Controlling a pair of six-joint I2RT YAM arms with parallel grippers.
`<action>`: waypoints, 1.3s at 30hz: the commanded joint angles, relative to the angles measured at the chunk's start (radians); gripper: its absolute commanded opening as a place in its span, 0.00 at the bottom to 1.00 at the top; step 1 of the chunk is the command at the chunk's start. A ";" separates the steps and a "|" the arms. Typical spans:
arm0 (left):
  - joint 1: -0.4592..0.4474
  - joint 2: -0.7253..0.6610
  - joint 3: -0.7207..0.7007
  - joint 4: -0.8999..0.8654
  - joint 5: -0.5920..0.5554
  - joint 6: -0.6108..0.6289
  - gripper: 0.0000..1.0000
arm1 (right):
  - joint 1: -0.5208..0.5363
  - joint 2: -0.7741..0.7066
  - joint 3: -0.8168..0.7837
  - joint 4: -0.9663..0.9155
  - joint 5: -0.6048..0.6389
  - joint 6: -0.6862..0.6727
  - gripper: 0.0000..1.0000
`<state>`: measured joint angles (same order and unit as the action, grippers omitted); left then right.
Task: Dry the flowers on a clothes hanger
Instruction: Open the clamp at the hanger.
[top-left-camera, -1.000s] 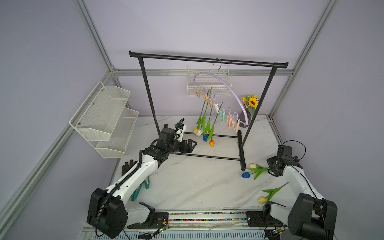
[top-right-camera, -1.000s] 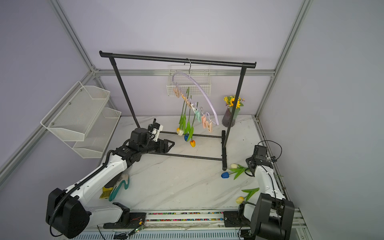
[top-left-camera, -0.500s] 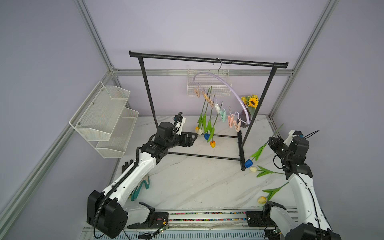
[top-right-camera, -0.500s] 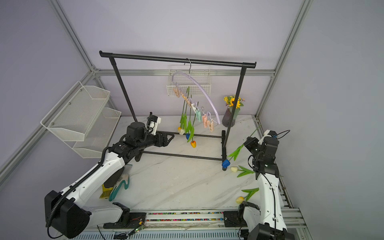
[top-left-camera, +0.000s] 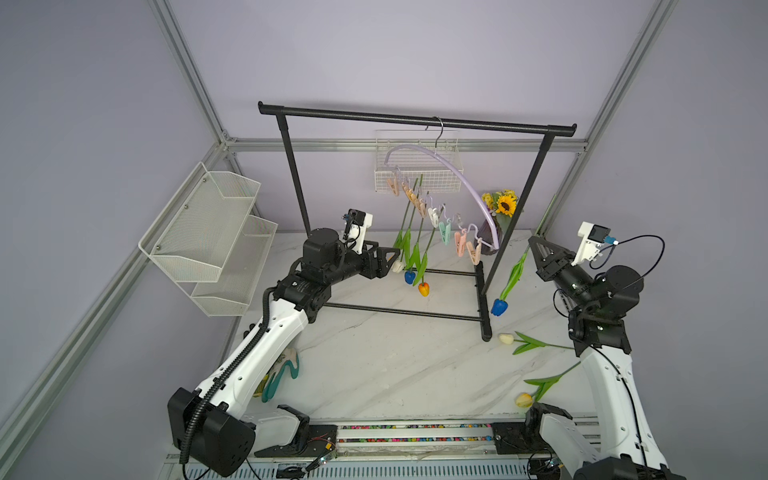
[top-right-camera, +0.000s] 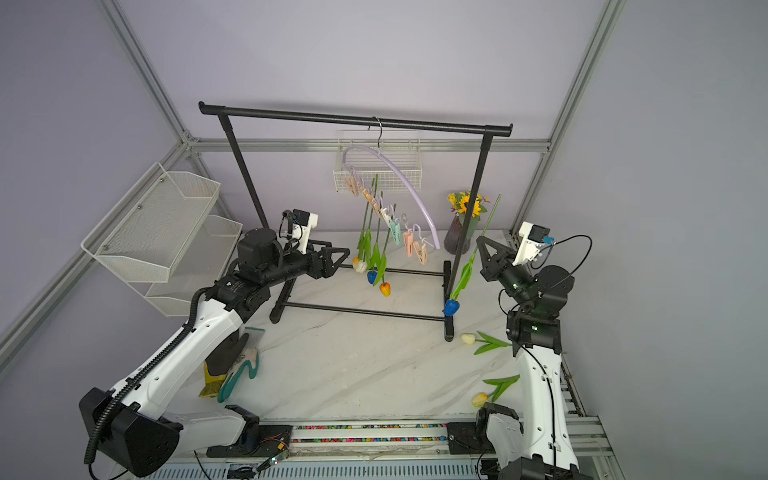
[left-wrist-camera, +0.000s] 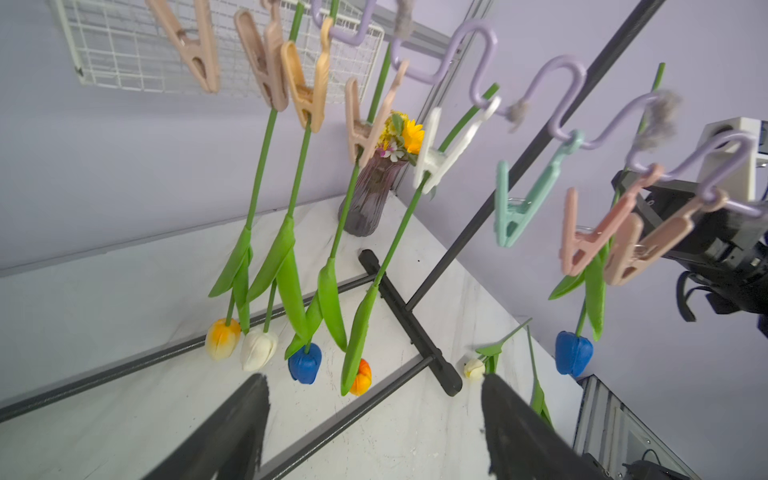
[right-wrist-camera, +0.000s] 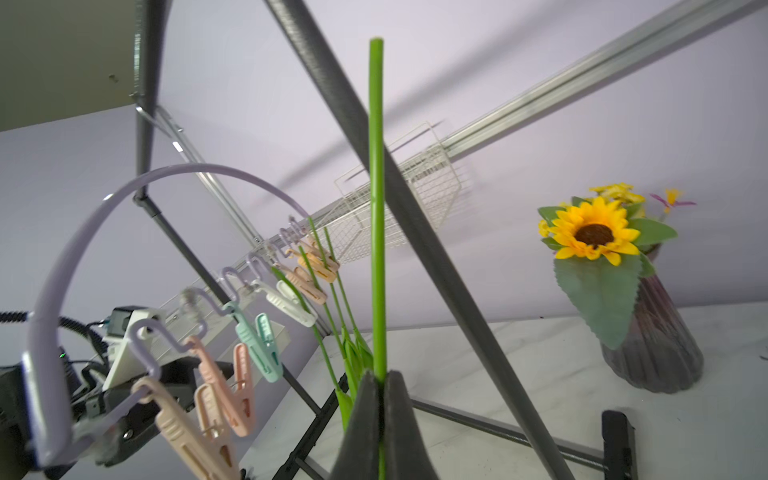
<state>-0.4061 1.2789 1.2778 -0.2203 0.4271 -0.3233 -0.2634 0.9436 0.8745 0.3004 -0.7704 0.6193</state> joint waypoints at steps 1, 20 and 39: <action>0.003 0.000 0.052 0.103 0.125 0.028 0.80 | 0.044 0.038 0.042 0.127 -0.085 -0.023 0.00; -0.080 0.244 0.301 0.137 0.255 0.079 0.71 | 0.257 0.232 0.130 0.171 0.055 -0.101 0.00; -0.134 0.361 0.399 0.178 0.178 0.055 0.60 | 0.427 0.402 0.235 0.155 0.132 -0.169 0.00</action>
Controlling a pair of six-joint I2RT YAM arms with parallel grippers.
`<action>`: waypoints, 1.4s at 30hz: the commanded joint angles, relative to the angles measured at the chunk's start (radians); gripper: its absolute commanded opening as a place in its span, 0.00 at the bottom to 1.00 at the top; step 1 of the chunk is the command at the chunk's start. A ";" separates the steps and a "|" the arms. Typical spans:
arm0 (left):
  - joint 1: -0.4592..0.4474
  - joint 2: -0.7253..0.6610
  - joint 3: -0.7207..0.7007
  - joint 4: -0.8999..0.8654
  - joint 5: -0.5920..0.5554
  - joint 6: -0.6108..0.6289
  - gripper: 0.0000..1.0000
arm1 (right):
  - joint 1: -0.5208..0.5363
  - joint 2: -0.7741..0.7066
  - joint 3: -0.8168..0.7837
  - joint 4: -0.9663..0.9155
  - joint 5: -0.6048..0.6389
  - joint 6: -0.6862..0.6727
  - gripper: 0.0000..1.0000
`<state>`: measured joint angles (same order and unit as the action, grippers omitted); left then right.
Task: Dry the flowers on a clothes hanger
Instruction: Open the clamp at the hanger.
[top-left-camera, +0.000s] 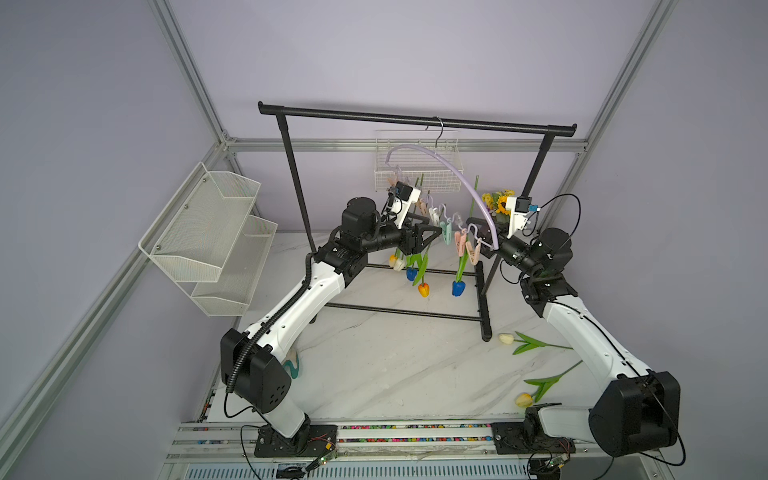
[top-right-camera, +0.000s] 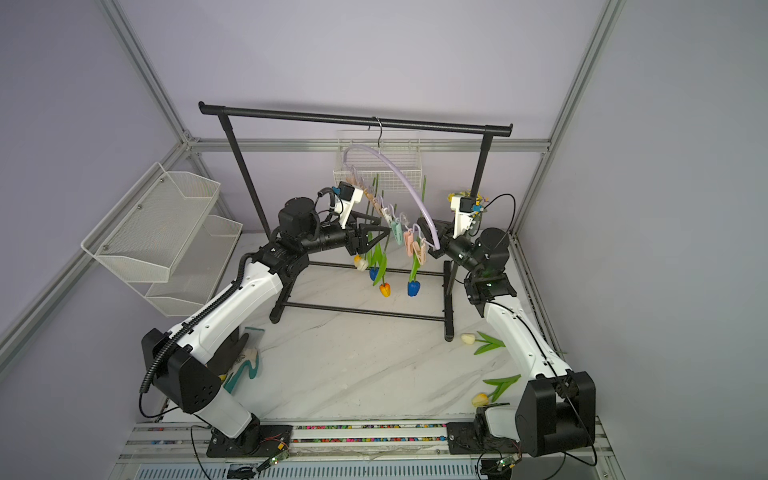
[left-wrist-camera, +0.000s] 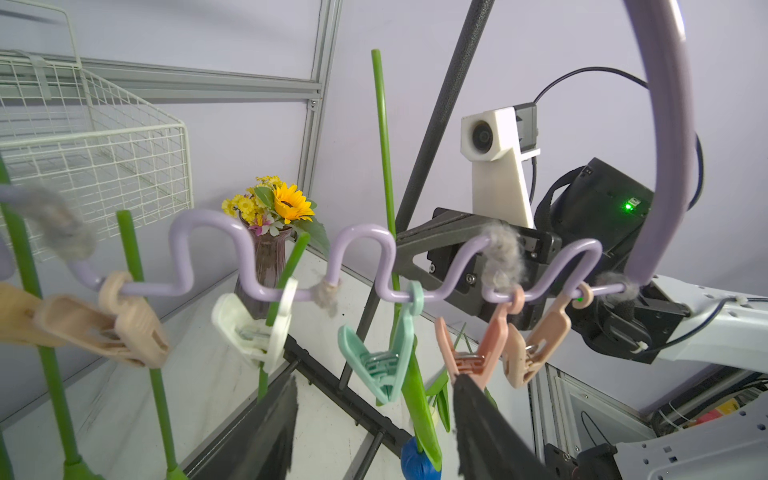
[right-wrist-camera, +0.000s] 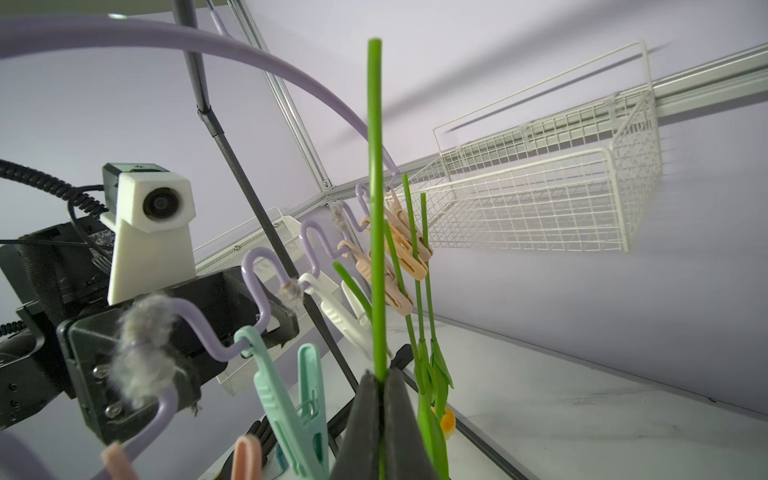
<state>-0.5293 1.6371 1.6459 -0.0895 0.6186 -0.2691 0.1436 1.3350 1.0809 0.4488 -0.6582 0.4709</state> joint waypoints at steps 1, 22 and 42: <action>-0.012 0.006 0.035 0.047 -0.013 0.002 0.60 | 0.028 0.018 0.031 0.007 0.020 -0.022 0.00; -0.048 0.069 0.096 0.010 -0.023 0.003 0.59 | 0.107 0.073 0.064 0.001 0.022 -0.046 0.00; -0.049 0.078 0.115 -0.010 -0.015 0.001 0.33 | 0.110 0.042 0.037 0.011 0.052 -0.034 0.00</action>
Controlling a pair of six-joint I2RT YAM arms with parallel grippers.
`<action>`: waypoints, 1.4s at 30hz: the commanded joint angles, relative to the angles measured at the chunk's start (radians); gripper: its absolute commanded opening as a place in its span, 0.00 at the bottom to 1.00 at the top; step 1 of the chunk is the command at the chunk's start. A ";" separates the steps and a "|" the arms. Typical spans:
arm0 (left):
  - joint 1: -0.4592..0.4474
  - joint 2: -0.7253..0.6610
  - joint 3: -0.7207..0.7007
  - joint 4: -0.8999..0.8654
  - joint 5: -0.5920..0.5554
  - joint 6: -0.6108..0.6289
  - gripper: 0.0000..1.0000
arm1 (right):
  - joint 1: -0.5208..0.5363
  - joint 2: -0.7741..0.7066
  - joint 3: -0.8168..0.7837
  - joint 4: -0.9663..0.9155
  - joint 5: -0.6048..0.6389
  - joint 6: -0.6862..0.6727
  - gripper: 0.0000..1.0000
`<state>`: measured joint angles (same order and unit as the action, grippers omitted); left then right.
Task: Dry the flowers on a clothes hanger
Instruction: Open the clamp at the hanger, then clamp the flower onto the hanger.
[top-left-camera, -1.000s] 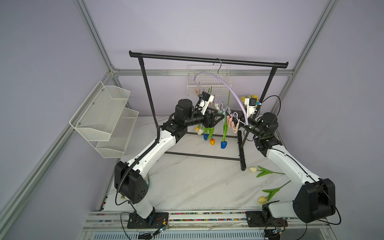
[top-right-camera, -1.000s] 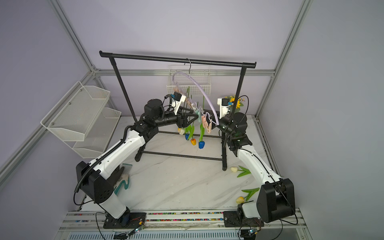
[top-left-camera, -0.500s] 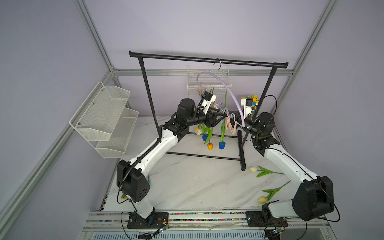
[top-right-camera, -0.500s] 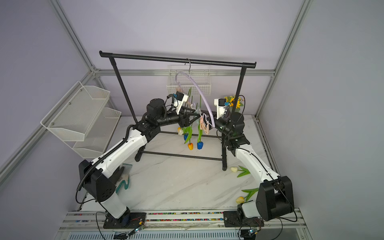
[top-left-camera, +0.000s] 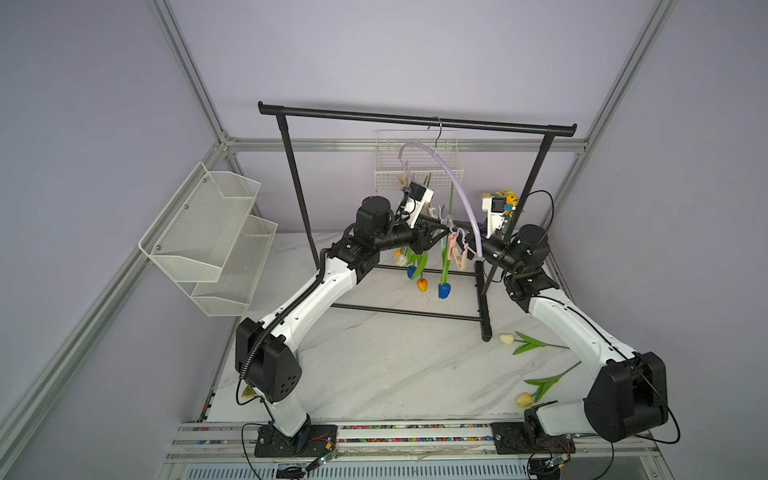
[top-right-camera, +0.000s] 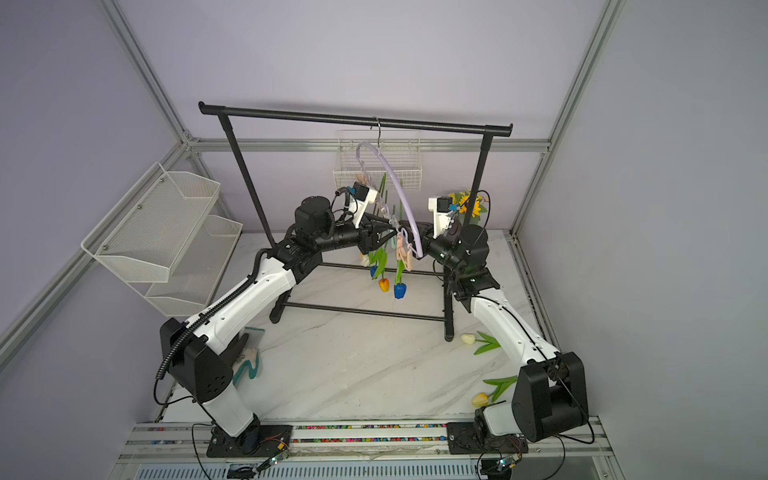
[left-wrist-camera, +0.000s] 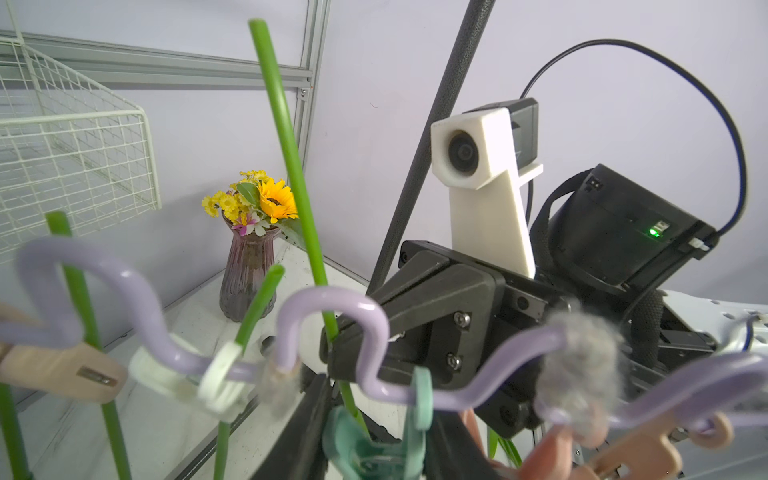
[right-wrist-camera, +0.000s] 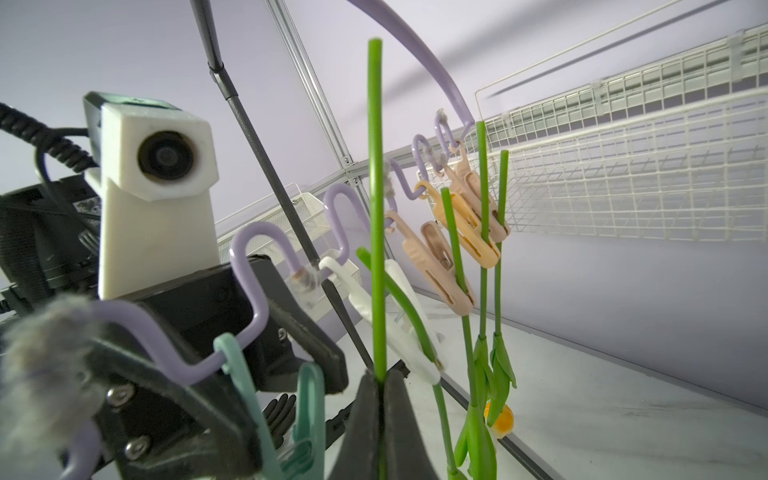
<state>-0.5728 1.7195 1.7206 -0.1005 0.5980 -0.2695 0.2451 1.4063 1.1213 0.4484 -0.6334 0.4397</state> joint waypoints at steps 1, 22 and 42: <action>-0.007 -0.003 0.042 0.001 0.006 0.000 0.32 | 0.008 -0.030 -0.007 0.013 0.033 0.002 0.00; -0.005 -0.008 0.058 0.010 -0.006 0.001 0.14 | 0.033 -0.130 -0.256 0.174 0.126 0.251 0.00; -0.006 -0.030 0.022 0.058 -0.040 -0.015 0.08 | 0.141 -0.126 -0.381 0.406 0.095 0.359 0.00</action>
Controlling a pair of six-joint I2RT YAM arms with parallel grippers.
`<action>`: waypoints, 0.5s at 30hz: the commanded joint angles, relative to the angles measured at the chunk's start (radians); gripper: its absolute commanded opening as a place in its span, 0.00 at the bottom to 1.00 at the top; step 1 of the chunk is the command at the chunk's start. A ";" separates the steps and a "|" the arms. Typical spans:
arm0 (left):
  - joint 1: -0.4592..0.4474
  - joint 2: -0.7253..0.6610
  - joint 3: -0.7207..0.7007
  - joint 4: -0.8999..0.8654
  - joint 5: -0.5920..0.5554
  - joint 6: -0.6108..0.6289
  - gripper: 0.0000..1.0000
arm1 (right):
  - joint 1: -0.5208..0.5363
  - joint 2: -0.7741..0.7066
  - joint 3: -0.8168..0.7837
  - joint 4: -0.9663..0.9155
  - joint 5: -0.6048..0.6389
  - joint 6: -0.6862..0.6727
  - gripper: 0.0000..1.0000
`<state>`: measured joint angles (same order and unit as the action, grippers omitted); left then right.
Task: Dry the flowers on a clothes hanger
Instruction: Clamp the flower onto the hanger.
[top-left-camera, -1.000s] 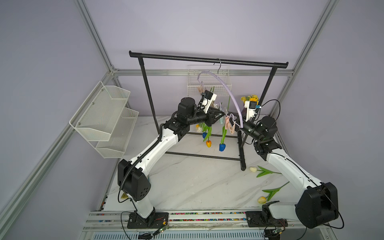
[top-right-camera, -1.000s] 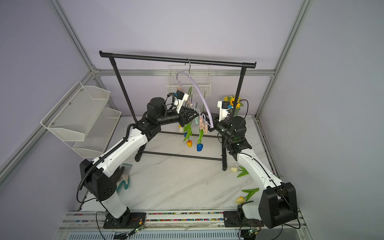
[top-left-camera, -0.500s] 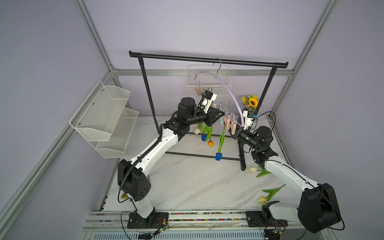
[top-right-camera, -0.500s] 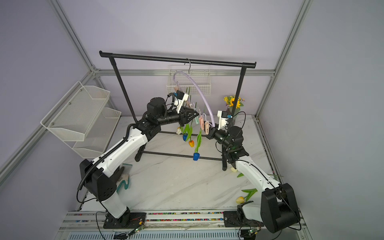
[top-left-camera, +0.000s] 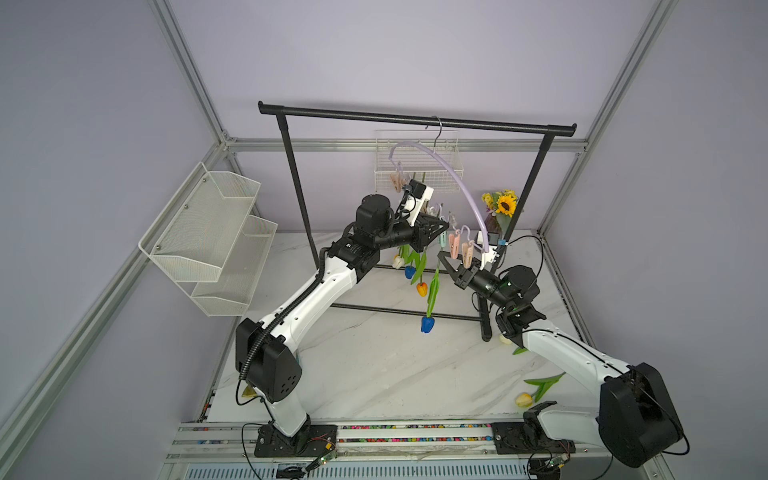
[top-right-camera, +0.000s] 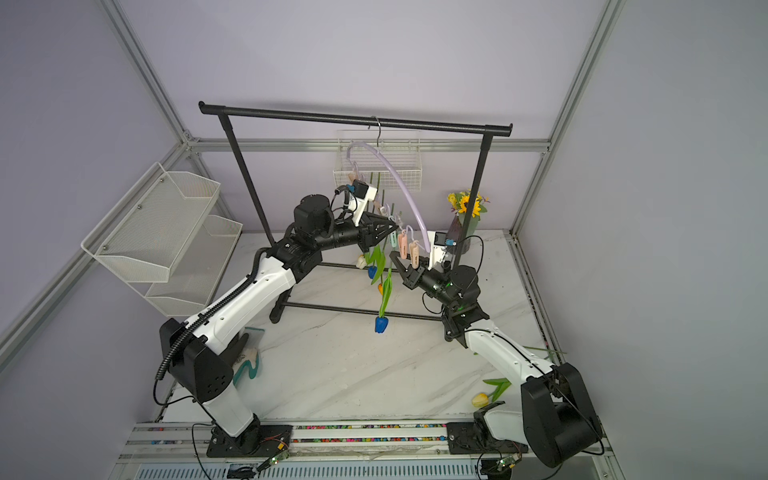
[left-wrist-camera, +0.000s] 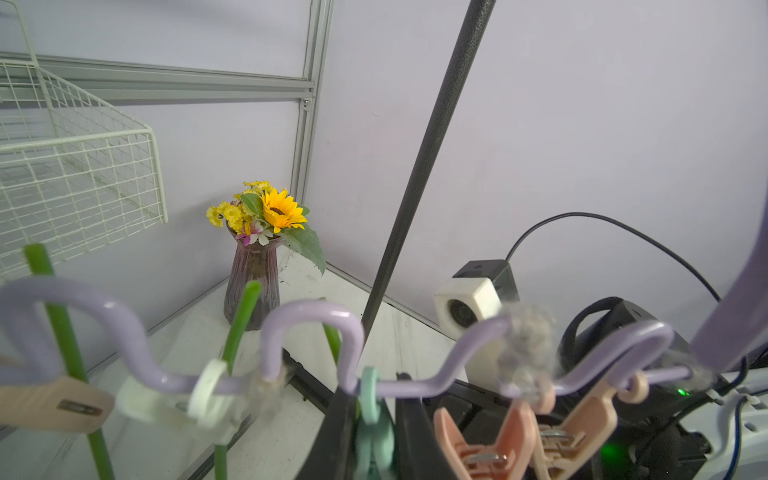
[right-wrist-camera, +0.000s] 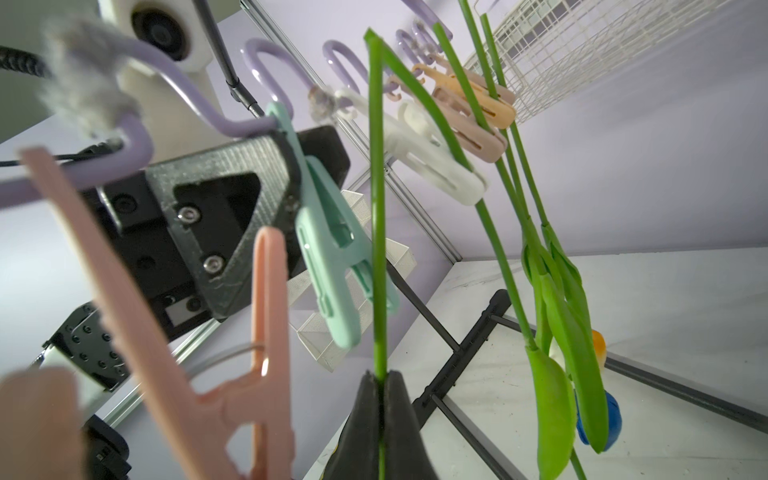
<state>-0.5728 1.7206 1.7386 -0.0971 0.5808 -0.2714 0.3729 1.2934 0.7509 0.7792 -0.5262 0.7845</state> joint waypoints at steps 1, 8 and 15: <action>-0.005 -0.032 0.003 0.057 -0.022 -0.015 0.09 | 0.016 -0.014 -0.011 0.081 -0.012 0.015 0.00; -0.005 -0.032 -0.006 0.074 -0.020 -0.032 0.07 | 0.032 -0.009 -0.013 0.102 -0.005 0.028 0.00; -0.005 -0.028 -0.014 0.092 -0.003 -0.051 0.07 | 0.041 -0.002 -0.006 0.113 0.016 0.040 0.00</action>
<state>-0.5732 1.7206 1.7355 -0.0666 0.5732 -0.3023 0.3977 1.2934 0.7452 0.8242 -0.5045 0.8154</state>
